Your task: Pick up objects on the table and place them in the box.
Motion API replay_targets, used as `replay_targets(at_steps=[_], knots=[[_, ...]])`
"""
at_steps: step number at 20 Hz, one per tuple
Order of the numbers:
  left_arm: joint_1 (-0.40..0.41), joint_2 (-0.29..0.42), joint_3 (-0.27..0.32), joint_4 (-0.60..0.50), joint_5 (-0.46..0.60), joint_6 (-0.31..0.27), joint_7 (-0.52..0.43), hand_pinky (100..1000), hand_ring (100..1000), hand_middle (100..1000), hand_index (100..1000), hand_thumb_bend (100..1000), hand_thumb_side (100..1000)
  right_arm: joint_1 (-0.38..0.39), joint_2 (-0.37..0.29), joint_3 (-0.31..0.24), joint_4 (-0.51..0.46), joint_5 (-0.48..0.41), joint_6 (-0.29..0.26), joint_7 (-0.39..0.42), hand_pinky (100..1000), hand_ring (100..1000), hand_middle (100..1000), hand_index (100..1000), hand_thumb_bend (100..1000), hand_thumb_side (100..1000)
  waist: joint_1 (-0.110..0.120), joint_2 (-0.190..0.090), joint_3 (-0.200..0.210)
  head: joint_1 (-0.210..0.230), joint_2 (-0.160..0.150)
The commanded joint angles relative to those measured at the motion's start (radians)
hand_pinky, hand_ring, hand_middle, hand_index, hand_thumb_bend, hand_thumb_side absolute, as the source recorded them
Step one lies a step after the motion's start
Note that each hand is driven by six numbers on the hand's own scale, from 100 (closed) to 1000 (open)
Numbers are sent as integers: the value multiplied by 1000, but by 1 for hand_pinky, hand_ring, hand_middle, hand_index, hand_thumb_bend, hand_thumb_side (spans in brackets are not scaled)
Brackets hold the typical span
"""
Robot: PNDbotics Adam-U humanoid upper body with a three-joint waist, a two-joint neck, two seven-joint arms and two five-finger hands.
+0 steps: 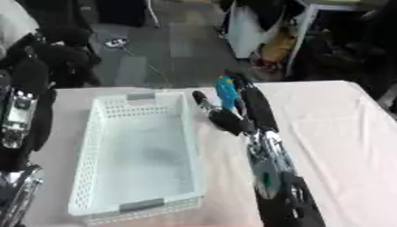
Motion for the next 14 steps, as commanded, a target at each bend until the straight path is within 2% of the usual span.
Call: replay_targets(at_steps=[1, 8, 14], knots=[[-13, 14, 4, -15, 4, -3, -3, 462, 606, 743, 668, 173, 828, -36, -9, -8, 13, 17, 8, -4, 908, 814, 922, 974, 591, 946, 6, -9, 1, 7, -9], [-12, 14, 3, -15, 5, -3, -5, 462, 606, 743, 668, 173, 828, -64, -17, -24, 34, 10, 13, -26, 897, 801, 916, 970, 593, 942, 7, -9, 0, 6, -9], [-11, 14, 3, -15, 6, -3, -6, 461, 606, 743, 668, 172, 828, -90, -18, -52, 41, -27, 43, -41, 877, 782, 906, 978, 588, 942, 8, -9, -1, 3, -11]])
